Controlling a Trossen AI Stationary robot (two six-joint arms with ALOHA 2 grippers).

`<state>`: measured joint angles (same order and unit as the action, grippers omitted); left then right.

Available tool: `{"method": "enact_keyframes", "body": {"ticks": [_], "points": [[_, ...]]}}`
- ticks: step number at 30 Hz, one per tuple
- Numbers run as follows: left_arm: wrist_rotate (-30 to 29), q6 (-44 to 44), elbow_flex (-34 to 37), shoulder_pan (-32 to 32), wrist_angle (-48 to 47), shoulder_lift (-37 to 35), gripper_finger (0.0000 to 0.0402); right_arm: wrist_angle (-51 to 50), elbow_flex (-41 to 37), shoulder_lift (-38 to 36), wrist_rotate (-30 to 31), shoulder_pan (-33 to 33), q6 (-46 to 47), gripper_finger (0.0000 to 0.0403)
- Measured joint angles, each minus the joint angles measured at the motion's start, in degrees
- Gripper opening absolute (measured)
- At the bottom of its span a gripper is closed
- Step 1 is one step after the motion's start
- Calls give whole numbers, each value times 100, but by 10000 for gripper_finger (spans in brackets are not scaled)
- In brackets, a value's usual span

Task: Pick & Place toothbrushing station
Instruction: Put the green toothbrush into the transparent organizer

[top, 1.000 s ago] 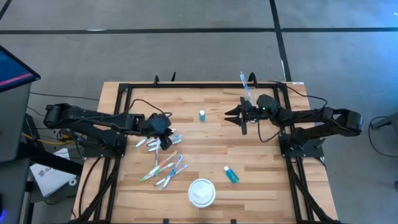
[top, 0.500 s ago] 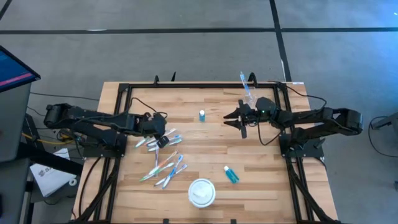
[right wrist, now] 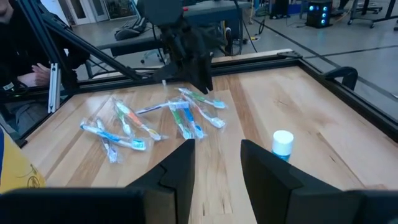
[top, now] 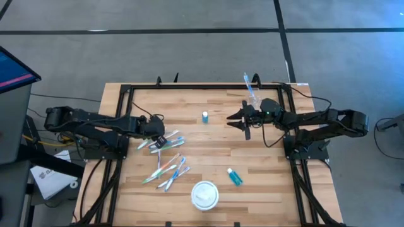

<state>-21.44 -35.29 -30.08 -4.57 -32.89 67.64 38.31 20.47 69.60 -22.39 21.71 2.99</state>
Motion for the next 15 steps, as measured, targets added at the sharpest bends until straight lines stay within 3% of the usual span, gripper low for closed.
{"method": "enact_keyframes", "body": {"ticks": [15], "points": [[21,-15,633,0,726,0,118,2,0,0,0,0,1,120]]}}
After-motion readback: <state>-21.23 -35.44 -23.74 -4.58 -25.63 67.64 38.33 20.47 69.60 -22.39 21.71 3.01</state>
